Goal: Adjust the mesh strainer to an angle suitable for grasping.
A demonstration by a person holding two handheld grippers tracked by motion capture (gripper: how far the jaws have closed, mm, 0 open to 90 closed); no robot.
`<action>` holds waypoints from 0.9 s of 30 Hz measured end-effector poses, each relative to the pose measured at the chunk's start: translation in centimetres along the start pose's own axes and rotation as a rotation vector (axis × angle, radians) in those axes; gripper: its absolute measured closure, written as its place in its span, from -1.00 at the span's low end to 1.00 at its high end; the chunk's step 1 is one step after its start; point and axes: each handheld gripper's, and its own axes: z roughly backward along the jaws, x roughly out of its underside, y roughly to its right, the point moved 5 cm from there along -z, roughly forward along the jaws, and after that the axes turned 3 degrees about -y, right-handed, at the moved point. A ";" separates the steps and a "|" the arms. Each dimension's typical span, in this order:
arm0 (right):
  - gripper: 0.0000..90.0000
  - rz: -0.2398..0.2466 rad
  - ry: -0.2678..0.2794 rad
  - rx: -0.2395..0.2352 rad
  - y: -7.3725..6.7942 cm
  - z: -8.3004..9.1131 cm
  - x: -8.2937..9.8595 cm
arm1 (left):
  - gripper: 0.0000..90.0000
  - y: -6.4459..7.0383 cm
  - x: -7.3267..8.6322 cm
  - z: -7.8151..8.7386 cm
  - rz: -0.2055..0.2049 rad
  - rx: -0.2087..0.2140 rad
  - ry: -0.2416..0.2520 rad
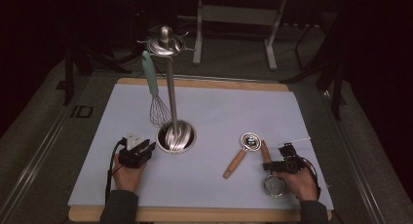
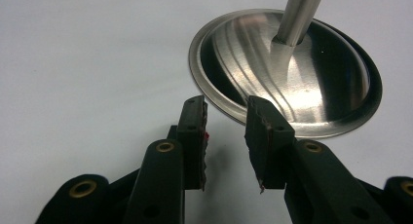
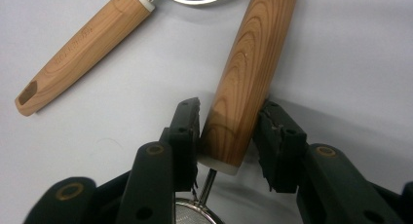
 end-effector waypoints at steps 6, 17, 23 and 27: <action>0.40 0.028 -0.002 0.040 -0.5 -0.2 -0.1 | 0.54 0.0 0.0 0.0 -0.001 0.000 -0.001; 0.46 0.010 0.023 0.007 -0.4 -0.1 0.0 | 0.53 0.0 0.0 0.0 0.004 0.001 0.000; 0.47 -0.019 0.034 0.014 0.6 0.6 0.2 | 0.53 0.0 0.0 0.0 0.004 0.000 -0.001; 0.47 -0.038 0.067 0.022 1.3 1.1 0.3 | 0.53 0.0 0.0 0.0 0.005 -0.001 -0.002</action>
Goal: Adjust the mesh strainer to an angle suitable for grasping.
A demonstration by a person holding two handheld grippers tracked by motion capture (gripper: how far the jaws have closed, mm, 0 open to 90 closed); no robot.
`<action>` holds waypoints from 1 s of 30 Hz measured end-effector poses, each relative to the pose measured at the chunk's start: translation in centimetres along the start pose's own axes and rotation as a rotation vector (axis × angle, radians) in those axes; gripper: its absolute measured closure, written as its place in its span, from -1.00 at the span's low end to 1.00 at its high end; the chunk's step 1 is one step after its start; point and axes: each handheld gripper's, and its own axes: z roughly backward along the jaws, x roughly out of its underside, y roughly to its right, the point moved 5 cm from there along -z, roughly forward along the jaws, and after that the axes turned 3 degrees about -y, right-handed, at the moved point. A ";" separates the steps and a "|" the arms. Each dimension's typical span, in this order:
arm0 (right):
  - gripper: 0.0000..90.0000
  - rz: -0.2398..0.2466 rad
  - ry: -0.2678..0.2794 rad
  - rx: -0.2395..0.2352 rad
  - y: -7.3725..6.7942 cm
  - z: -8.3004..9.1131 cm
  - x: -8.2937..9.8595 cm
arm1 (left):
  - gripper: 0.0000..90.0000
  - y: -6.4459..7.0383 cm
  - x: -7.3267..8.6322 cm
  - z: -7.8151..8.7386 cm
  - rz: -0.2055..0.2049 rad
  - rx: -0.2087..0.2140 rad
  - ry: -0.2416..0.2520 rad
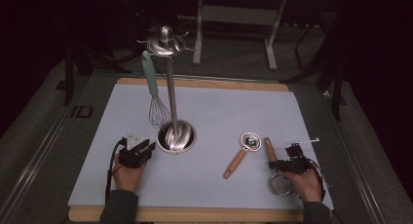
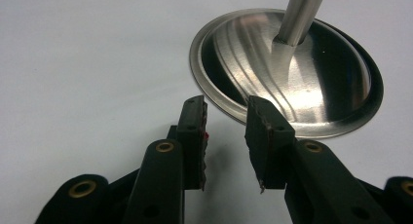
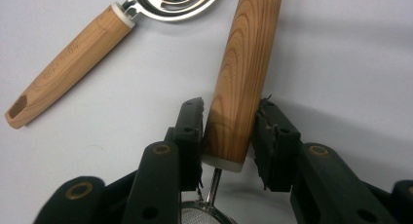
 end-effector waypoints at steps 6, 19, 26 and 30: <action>0.46 0.022 -0.007 -0.001 -0.2 -0.3 -0.1 | 0.53 0.0 0.0 0.0 0.000 0.000 0.000; 0.51 0.081 0.100 -0.033 -1.5 1.2 -0.9 | 0.53 0.0 0.0 0.0 0.001 -0.002 -0.001; 0.51 0.141 0.106 -0.050 -3.3 1.0 -1.6 | 0.53 0.0 0.0 0.0 0.002 -0.001 -0.001; 0.52 0.174 0.113 -0.050 -4.3 1.1 -2.3 | 0.53 0.0 0.0 0.0 0.001 -0.002 -0.001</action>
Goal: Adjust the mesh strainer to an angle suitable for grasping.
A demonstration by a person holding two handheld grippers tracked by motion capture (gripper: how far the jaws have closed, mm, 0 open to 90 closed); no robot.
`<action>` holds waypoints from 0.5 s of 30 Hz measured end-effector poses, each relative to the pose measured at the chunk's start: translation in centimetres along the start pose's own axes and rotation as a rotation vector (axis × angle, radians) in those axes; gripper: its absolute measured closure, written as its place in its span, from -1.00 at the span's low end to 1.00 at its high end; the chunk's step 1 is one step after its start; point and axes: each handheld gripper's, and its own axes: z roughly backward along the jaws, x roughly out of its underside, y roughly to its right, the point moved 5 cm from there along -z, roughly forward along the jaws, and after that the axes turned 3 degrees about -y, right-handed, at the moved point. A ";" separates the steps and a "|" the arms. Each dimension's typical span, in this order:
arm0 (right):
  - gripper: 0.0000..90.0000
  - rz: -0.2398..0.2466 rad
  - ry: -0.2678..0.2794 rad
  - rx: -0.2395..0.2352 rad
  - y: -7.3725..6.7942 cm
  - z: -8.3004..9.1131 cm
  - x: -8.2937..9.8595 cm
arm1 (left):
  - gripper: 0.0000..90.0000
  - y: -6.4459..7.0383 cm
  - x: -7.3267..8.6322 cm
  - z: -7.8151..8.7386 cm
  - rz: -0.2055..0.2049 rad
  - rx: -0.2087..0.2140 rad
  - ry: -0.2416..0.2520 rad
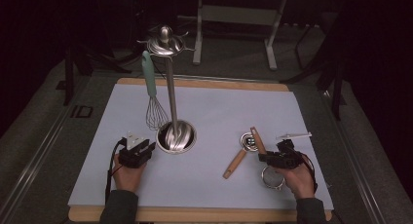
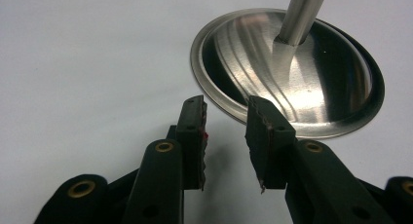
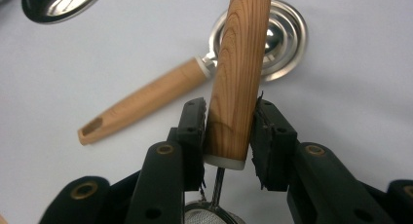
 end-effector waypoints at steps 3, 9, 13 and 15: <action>0.52 0.021 0.014 -0.018 -0.7 -0.2 -0.8 | 0.52 0.0 0.0 0.0 0.001 -0.001 0.000; 0.52 0.079 0.014 -0.028 -2.5 -0.6 -2.5 | 0.52 0.0 0.0 0.0 0.003 0.000 0.001; 0.52 0.122 0.021 -0.045 -3.7 -0.6 -3.4 | 0.50 0.0 0.0 0.0 0.005 0.000 0.003; 0.52 0.138 0.025 -0.045 -4.2 -0.6 -3.9 | 0.49 0.0 0.0 0.0 0.005 0.000 0.003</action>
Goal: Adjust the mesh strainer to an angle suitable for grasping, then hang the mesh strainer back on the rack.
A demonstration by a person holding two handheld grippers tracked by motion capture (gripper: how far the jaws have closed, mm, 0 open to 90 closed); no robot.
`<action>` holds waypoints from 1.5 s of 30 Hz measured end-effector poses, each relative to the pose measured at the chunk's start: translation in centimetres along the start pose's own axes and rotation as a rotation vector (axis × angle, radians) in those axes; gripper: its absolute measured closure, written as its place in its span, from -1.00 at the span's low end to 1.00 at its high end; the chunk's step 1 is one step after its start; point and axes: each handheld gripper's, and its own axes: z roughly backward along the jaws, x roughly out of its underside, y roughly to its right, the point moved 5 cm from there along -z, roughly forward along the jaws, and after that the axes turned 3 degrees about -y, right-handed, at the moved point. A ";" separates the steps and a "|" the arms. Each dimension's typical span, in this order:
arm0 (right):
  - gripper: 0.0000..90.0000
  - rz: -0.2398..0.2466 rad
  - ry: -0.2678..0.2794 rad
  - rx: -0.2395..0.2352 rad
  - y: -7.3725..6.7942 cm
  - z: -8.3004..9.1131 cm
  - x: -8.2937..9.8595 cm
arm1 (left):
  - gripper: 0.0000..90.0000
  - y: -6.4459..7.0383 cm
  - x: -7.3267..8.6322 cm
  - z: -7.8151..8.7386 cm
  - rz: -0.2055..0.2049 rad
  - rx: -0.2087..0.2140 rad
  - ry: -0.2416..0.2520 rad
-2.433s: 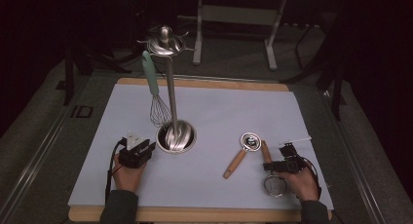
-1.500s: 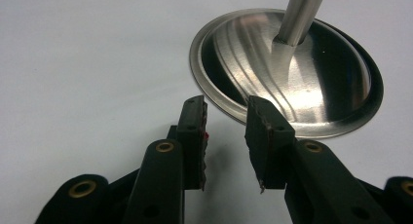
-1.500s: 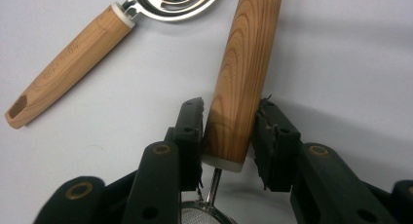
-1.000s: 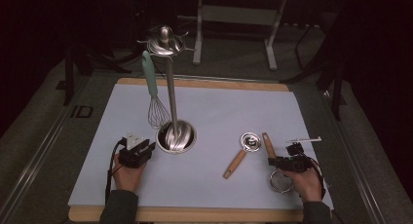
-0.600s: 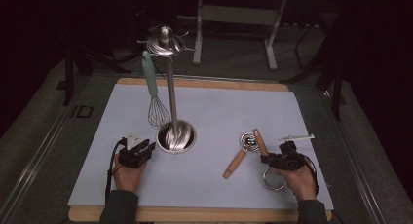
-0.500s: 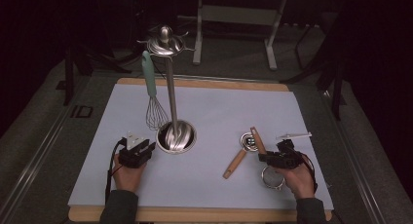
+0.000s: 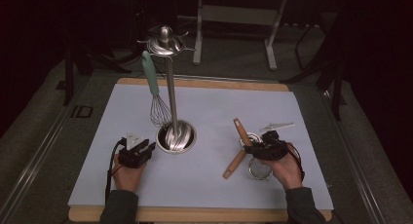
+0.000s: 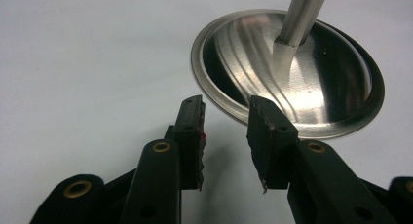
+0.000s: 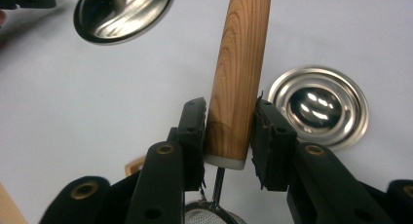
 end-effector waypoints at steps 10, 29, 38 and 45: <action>0.52 0.066 0.011 -0.026 -1.8 -0.1 -1.7 | 0.49 -0.1 0.0 0.0 0.006 0.001 0.000; 0.52 0.153 0.090 -0.033 -4.7 1.0 -4.6 | 0.48 -0.1 0.0 0.0 0.011 -0.002 0.002; 0.52 0.196 0.126 -0.044 -6.3 1.6 -6.1 | 0.48 -0.1 0.0 0.0 0.010 -0.002 0.000; 0.52 0.234 0.162 -0.051 -7.3 2.4 -7.1 | 0.48 -0.1 0.0 0.0 0.009 -0.002 0.000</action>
